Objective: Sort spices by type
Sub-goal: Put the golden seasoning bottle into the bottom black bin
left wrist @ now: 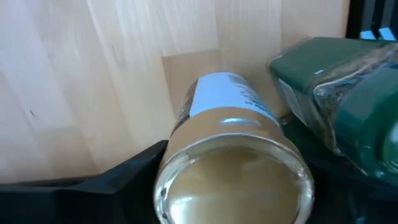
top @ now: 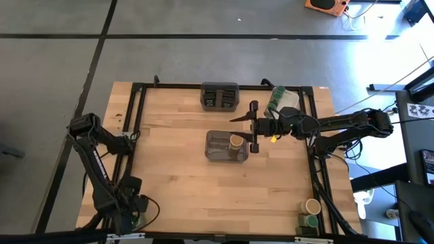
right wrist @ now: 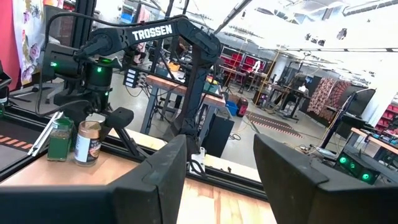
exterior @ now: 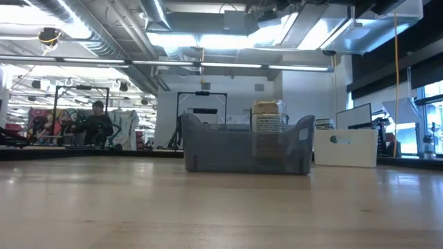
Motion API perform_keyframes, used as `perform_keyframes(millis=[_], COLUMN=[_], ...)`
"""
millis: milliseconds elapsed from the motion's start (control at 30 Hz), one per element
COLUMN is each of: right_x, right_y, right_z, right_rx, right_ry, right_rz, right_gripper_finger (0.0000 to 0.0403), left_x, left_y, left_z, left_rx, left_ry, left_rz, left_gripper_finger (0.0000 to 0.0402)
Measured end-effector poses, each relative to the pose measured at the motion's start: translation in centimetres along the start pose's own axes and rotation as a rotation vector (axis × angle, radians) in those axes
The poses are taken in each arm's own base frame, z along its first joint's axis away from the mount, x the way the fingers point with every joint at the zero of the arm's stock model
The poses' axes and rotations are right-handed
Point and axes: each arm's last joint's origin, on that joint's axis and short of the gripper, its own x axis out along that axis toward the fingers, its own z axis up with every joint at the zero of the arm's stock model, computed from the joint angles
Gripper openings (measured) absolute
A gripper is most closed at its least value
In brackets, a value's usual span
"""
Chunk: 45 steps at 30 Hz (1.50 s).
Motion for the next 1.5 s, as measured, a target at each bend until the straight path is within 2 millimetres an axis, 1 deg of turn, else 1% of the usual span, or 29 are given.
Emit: perform_keyframes(millis=[67, 100, 267, 367, 567, 800, 1033, 1133, 1200, 1367, 1500], right_x=[0.0, 0.0, 0.0, 0.0, 0.0, 0.0, 0.0, 0.0, 0.0, 0.0, 0.0], right_y=[0.0, 0.0, 0.0, 0.0, 0.0, 0.0, 0.0, 0.0, 0.0, 0.0, 0.0], right_z=[0.0, 0.0, 0.0, 0.0, 0.0, 0.0, -0.1, -0.1, -0.1, -0.1, -0.1], right_rx=[0.000, 0.000, 0.000, 0.000, 0.000, 0.025, 0.026, 0.027, 0.027, 0.026, 0.026], right_ry=[0.002, 0.002, 0.004, 0.003, 0.001, -0.002, 0.010, 0.012, 0.012, 0.010, 0.017], right_rz=[0.001, 0.000, 0.001, 0.001, 0.000, -0.001, 0.003, 0.003, 0.003, 0.003, -0.019], right_gripper_finger=[0.0186, 0.0186, 0.0186, 0.0186, 0.0186, 0.0186, 0.0186, 0.0186, 0.0186, 0.0186, 0.0186], left_x=[0.0, 0.0, 0.0, -0.1, -0.2, -0.4, -0.5, -0.9, -1.4, -2.9, -4.2], left_y=[0.0, 0.1, 0.9, 1.7, 4.6, 7.9, 10.8, 12.1, 13.1, 15.6, 17.4], left_z=[0.1, 0.2, 1.1, 1.7, 3.6, 6.6, 8.4, 8.8, 9.0, 9.1, 8.8], left_rx=[0.017, 0.017, 0.015, 0.006, -0.027, -0.009, 0.044, 0.078, 0.069, -0.003, -0.077], left_ry=[-0.015, -0.020, -0.033, -0.031, 0.009, 0.006, 0.023, -0.002, -0.021, -0.084, -0.130], left_rz=[0.011, 0.015, 0.041, 0.075, 0.190, 0.200, 0.218, 0.262, 0.274, 0.281, 0.269], left_gripper_finger=[0.0272, 0.0268, 0.0268, 0.0268, 0.0270, 0.0269, 0.0269, 0.0269, 0.0269, 0.0269, 0.0269])
